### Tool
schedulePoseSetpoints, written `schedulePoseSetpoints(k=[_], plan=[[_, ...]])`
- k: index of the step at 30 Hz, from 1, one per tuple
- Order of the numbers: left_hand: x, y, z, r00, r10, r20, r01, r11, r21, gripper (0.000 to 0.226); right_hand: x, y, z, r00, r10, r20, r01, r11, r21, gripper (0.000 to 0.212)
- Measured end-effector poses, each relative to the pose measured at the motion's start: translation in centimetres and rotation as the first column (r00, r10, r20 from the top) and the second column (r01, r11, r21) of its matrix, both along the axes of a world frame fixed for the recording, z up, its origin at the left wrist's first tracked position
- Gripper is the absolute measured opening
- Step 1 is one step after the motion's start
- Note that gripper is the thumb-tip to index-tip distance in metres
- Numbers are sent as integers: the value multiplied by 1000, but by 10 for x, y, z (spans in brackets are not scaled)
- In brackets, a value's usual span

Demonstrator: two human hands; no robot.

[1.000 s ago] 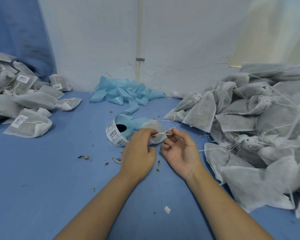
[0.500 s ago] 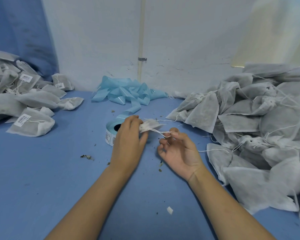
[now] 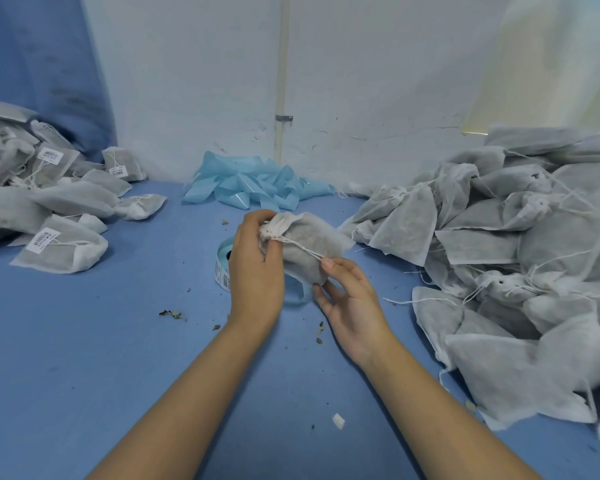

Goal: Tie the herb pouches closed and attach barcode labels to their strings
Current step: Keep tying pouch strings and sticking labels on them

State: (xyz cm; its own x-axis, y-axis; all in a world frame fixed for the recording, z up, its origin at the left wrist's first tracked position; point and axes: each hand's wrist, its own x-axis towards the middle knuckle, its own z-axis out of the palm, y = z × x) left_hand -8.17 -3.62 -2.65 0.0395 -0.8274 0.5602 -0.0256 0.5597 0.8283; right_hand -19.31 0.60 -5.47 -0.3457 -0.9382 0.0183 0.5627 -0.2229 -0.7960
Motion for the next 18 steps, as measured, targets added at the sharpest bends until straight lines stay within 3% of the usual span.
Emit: schedulePoseSetpoints(k=[5, 10, 18], plan=[[7, -4, 6, 978, -147, 146, 140, 988, 58, 40, -1, -1, -2, 999, -47, 7, 47, 998, 36, 19], [5, 0, 4, 940, -338, 45, 332, 938, 99, 58, -2, -2, -3, 996, -81, 48, 79, 996, 48, 14], [-10, -3, -14, 972, -229, -51, 234, 958, 164, 96, -1, -2, -4, 994, -103, 40, 100, 993, 60, 13]])
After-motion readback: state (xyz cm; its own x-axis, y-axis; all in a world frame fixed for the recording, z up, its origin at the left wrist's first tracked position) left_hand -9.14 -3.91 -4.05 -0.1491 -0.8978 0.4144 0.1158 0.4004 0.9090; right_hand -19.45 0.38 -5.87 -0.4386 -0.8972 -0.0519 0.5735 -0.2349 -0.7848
